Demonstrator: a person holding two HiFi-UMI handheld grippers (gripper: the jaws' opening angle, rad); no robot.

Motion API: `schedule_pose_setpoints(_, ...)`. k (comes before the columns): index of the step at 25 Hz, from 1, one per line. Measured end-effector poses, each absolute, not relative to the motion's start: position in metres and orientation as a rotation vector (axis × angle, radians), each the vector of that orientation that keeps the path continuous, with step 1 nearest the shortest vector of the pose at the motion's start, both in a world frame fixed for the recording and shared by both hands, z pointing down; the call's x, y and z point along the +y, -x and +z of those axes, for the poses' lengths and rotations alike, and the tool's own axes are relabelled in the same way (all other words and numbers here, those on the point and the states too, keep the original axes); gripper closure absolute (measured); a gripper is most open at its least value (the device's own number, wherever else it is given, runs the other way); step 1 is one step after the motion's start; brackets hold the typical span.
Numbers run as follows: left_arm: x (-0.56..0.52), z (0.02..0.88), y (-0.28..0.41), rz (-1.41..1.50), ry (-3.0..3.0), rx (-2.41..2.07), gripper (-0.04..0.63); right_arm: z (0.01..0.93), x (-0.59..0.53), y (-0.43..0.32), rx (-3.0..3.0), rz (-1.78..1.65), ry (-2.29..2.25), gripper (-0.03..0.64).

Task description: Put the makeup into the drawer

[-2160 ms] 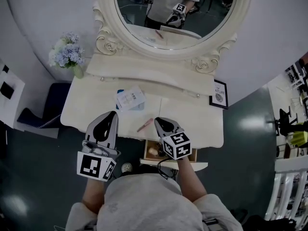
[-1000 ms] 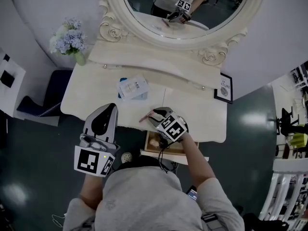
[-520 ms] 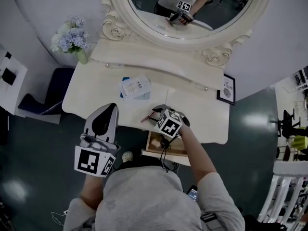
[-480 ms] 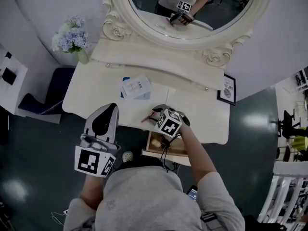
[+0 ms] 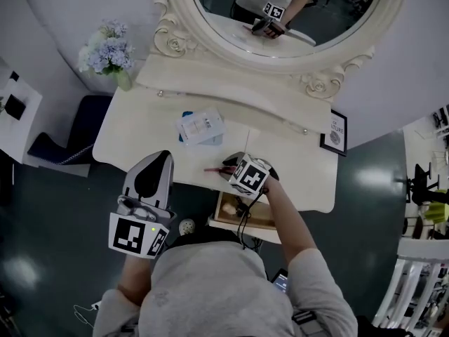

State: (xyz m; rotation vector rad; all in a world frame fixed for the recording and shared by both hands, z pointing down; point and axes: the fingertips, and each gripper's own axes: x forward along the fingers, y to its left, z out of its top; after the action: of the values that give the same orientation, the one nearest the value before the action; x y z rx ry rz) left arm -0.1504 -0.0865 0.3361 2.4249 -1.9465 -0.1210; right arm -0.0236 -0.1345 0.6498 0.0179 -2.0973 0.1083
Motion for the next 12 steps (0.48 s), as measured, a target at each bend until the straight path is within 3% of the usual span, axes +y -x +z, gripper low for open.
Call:
schedule_pose_setpoints(5,-0.0876,0.3353,0.1513,-0.128,-2.426,-1.943,0.583,0.6501,-0.1341,0.0252,-2.104,0.13,-0.052,0.553)
schedule_pose_setpoints(12,-0.0873,0.3359,0.1485,-0.121,-2.442,-1.928,0.583,0.6479,-0.1277,0.0224,-2.129,0.134,-0.132,0.558)
